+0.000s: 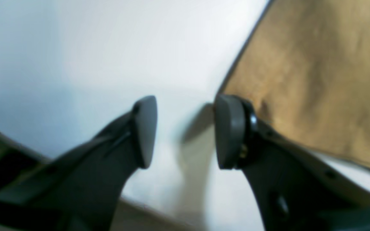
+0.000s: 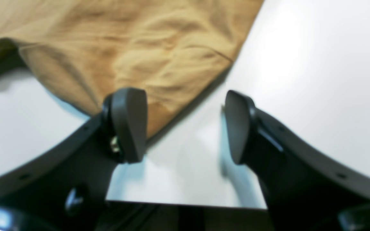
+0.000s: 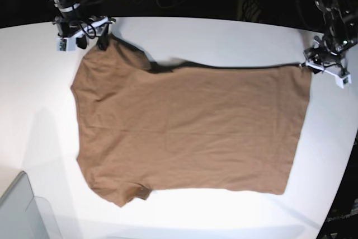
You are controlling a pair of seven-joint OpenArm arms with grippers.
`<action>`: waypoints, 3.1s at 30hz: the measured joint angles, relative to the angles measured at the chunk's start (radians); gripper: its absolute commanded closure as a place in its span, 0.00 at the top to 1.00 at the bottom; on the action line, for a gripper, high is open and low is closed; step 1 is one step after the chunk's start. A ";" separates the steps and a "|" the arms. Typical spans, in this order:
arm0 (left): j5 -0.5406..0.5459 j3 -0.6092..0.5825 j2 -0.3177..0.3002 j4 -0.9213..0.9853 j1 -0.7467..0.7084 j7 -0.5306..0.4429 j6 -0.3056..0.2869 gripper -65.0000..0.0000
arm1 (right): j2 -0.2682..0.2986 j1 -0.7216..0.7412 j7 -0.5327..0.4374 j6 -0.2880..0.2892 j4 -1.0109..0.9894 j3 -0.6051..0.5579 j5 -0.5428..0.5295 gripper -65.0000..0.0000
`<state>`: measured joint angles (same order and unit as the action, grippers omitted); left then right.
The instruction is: Layout the t-shirt on the table in an organized manner, then fold the t-shirt properly
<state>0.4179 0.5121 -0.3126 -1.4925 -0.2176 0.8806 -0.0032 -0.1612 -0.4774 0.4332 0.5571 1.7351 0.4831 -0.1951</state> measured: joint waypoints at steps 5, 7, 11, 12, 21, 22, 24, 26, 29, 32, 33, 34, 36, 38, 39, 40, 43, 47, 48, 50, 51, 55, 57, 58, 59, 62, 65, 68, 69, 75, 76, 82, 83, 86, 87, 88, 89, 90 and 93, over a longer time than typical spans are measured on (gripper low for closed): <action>-0.018 -0.037 0.009 -0.009 0.010 0.001 -0.001 0.44 | 0.000 0.000 0.000 0.000 -0.001 0.000 0.000 0.60; -0.026 -0.034 0.023 -0.014 0.010 -0.003 0.000 0.44 | 0.000 0.000 0.000 0.000 -0.001 0.000 0.000 0.60; -0.019 -0.036 0.030 -0.080 -0.013 0.033 0.000 0.44 | 0.000 0.000 0.000 0.000 -0.001 0.000 0.000 0.60; -0.016 -0.037 0.030 -0.116 -0.035 0.031 -0.001 0.44 | 0.000 0.000 0.000 0.000 -0.001 0.000 0.000 0.60; -0.025 -0.035 0.029 -0.168 -0.058 0.007 -0.004 0.44 | 0.000 0.000 0.000 0.000 -0.001 0.000 0.000 0.60; -0.026 -0.035 0.031 -0.145 -0.050 0.012 -0.004 0.44 | 0.000 0.000 0.000 0.000 -0.001 0.000 0.000 0.60; -0.033 -0.035 0.034 -0.098 -0.033 0.030 -0.002 0.44 | 0.000 0.000 0.000 0.000 -0.001 0.000 0.000 0.60; -0.030 -0.035 0.033 -0.077 -0.021 0.026 -0.001 0.44 | 0.000 0.000 0.000 0.000 -0.001 0.000 0.000 0.60; -0.029 -0.035 0.031 -0.048 -0.009 0.016 -0.002 0.44 | 0.000 0.000 0.000 0.000 -0.001 0.000 0.000 0.60; -0.032 -0.037 0.030 -0.041 0.000 0.012 0.000 0.44 | 0.000 0.000 0.000 0.000 -0.001 0.000 0.000 0.60; -0.032 -0.039 0.030 -0.036 0.006 0.012 -0.001 0.44 | 0.000 0.000 0.000 0.000 -0.001 0.000 0.000 0.60; -0.032 -0.039 0.030 -0.031 0.013 0.011 -0.001 0.44 | 0.000 0.000 0.000 0.000 -0.001 0.000 0.000 0.60; -0.032 -0.040 0.030 -0.021 0.016 0.006 -0.001 0.44 | 0.000 0.000 0.000 0.000 -0.001 0.000 0.000 0.60; -0.029 -0.040 0.029 -0.012 0.017 -0.005 -0.002 0.43 | 0.000 0.000 0.000 0.000 -0.001 0.000 0.000 0.60; -0.029 -0.040 0.029 -0.009 0.019 -0.007 -0.003 0.43 | 0.000 -0.002 0.000 0.000 -0.001 0.000 0.000 0.60; -0.030 -0.040 0.028 -0.006 0.027 -0.005 -0.002 0.40 | 0.000 -0.003 0.000 0.000 -0.001 0.000 0.000 0.60; -0.032 -0.042 0.028 0.002 0.044 0.002 -0.002 0.16 | 0.000 -0.002 0.000 0.000 -0.001 0.000 0.000 0.60; -0.025 -0.043 0.030 0.002 0.044 0.002 -0.003 0.00 | 0.000 -0.006 0.000 0.000 -0.001 0.000 0.000 0.60; -0.025 -0.043 0.030 0.002 0.044 0.002 -0.003 0.02 | 0.000 -0.008 0.001 0.000 -0.001 0.000 0.000 0.60; -0.025 -0.043 0.031 0.000 0.044 0.002 -0.003 0.00 | 0.000 -0.011 0.003 0.000 -0.001 -0.001 0.000 0.60; -0.024 -0.043 0.031 -0.001 0.043 0.003 -0.003 0.00 | 0.000 -0.016 -0.002 0.000 -0.001 -0.003 0.000 0.60; -0.019 -0.037 0.031 -0.002 0.040 0.008 -0.003 0.00 | 0.004 -0.035 -0.016 -0.001 -0.001 -0.049 -0.001 0.60; -0.018 -0.036 0.031 -0.002 0.038 0.008 -0.003 0.00 | 0.003 -0.035 -0.015 0.000 -0.001 -0.054 -0.001 0.60; -0.018 -0.036 0.031 -0.002 0.038 0.008 -0.004 0.00 | 0.003 -0.033 -0.015 -0.001 -0.001 -0.054 -0.001 0.60; -0.018 -0.036 0.031 -0.002 0.038 0.008 -0.003 0.00 | 0.003 -0.033 -0.014 -0.001 -0.001 -0.054 -0.001 0.60; -0.018 -0.036 0.031 -0.002 0.038 0.008 -0.003 0.00 | 0.003 -0.027 -0.010 -0.001 -0.001 -0.053 -0.001 0.60; -0.018 -0.036 0.031 -0.002 0.038 0.008 -0.004 0.00 | 0.003 -0.008 -0.014 -0.002 -0.021 -0.053 -0.003 0.60; -0.017 -0.036 0.031 -0.002 0.037 0.008 -0.003 0.00 | 0.003 0.001 -0.052 -0.003 -0.062 -0.053 -0.023 0.60; -0.017 -0.036 0.031 -0.002 0.038 0.009 -0.004 0.00 | 0.003 0.000 -0.066 0.000 -0.069 -0.053 -0.024 0.60; -0.017 -0.036 0.031 -0.002 0.038 0.008 -0.003 0.00 | 0.008 0.000 -0.083 0.000 -0.084 -0.084 -0.031 0.51; -0.017 -0.036 0.031 -0.002 0.038 0.008 -0.004 0.00 | 0.009 0.000 -0.081 0.001 -0.084 -0.092 -0.031 0.44; -0.019 -0.036 0.031 -0.019 0.035 0.023 -0.003 0.00 | 0.009 0.000 -0.047 0.006 -0.086 -0.111 -0.030 0.00; -0.022 -0.036 0.032 -0.040 0.031 0.035 -0.002 0.00 | 0.009 0.000 -0.045 0.004 -0.086 -0.111 -0.030 0.00; -0.026 -0.036 0.032 -0.106 0.030 0.035 -0.001 0.00 | 0.011 -0.004 -0.031 0.004 -0.072 -0.114 -0.025 0.00; -0.022 -0.036 0.032 -0.127 0.030 0.033 0.000 0.00 | 0.011 -0.008 -0.020 0.004 -0.056 -0.114 -0.019 0.00; -0.021 -0.036 0.033 -0.148 0.031 0.033 -0.003 0.00 | 0.014 -0.012 -0.003 0.004 -0.039 -0.114 -0.010 0.00; -0.018 -0.036 0.033 -0.165 0.032 0.032 -0.003 0.00 | 0.023 -0.018 0.017 0.004 -0.017 -0.117 0.003 0.00; -0.018 -0.036 0.032 -0.177 0.032 0.032 -0.004 0.00 | 0.028 -0.024 0.024 0.004 0.003 -0.117 0.006 0.00; -0.022 -0.036 0.031 -0.205 0.031 0.036 -0.003 0.00 | 0.034 -0.024 0.075 0.004 0.075 -0.111 0.008 0.00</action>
<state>0.3962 0.4759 -0.2821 -1.6978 -0.1864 0.9169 -0.0067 -0.1272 -0.5011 0.5079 0.5610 1.8103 0.3725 -0.1867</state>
